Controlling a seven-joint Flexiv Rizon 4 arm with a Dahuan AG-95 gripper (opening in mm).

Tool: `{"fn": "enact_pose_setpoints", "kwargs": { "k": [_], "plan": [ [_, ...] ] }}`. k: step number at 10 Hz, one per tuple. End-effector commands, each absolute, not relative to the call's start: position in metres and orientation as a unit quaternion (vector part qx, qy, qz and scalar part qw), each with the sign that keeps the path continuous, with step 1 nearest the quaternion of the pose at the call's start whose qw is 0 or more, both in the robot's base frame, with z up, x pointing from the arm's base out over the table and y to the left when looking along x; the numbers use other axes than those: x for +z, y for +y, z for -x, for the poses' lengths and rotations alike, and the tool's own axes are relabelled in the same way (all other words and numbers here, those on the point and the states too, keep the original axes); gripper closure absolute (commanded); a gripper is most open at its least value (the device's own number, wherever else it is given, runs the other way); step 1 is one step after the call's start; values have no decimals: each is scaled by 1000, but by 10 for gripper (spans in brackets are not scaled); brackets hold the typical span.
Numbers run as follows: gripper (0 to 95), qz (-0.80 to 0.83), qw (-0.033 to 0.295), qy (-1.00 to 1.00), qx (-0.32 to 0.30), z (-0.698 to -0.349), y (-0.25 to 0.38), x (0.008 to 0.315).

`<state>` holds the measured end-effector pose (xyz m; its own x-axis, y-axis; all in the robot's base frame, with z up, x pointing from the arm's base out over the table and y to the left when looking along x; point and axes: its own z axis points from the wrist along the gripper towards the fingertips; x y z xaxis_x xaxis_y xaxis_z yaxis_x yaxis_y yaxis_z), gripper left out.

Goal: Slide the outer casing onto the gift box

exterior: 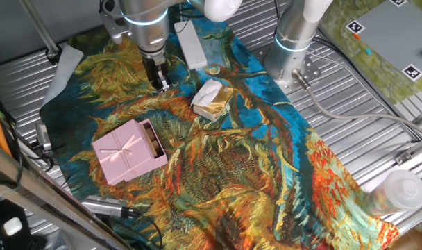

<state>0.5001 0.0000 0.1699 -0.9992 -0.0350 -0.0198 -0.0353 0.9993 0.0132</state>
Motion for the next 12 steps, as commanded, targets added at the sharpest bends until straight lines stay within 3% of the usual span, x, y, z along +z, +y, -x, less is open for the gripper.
{"fn": "enact_pose_setpoints", "kwargs": {
  "k": [1,8,12],
  "plan": [
    [950,18,9,1000,6,-500,0,170],
    [950,18,9,1000,4,-500,0,170],
    [950,156,13,988,6,-498,0,170]
  ]
}}
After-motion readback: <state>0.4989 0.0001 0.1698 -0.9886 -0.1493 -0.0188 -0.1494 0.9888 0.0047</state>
